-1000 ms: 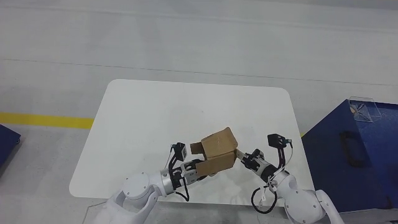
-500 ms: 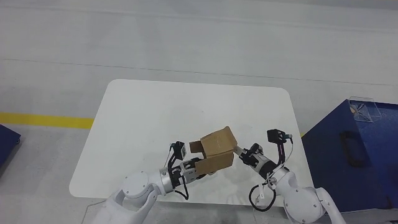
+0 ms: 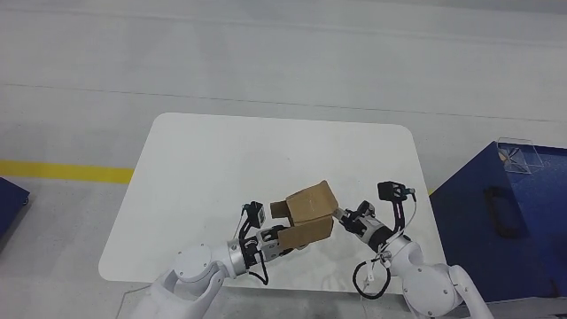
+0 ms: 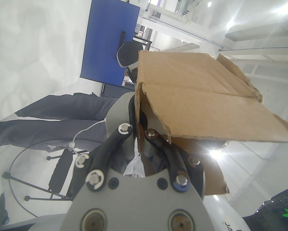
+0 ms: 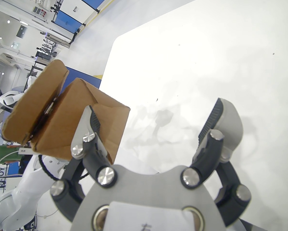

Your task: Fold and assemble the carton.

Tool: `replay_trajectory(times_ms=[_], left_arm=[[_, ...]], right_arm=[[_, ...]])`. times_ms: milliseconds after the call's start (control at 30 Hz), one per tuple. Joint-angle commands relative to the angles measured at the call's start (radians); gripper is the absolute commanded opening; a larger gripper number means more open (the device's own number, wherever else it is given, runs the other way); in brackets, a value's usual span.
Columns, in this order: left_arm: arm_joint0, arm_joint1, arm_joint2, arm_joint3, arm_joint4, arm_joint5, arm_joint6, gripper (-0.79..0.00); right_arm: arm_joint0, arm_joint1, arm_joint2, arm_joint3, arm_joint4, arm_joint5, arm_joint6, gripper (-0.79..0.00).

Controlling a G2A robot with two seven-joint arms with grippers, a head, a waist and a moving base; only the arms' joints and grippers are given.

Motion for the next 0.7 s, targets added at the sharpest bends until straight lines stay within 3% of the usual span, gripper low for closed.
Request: replay_trajectory(times_ms=[0, 667], left_arm=[[-0.001, 0.0, 0.001, -0.002, 0.002, 0.002, 0.001, -0.785], [-0.001, -0.002, 0.007, -0.01, -0.006, 0.003, 0.0, -0.785]], right_arm=[[0.002, 0.0, -0.003, 0.0, -0.004, 0.003, 0.003, 0.0], [0.02, -0.006, -0.026, 0.022, 0.032, 0.002, -0.04, 0.0]])
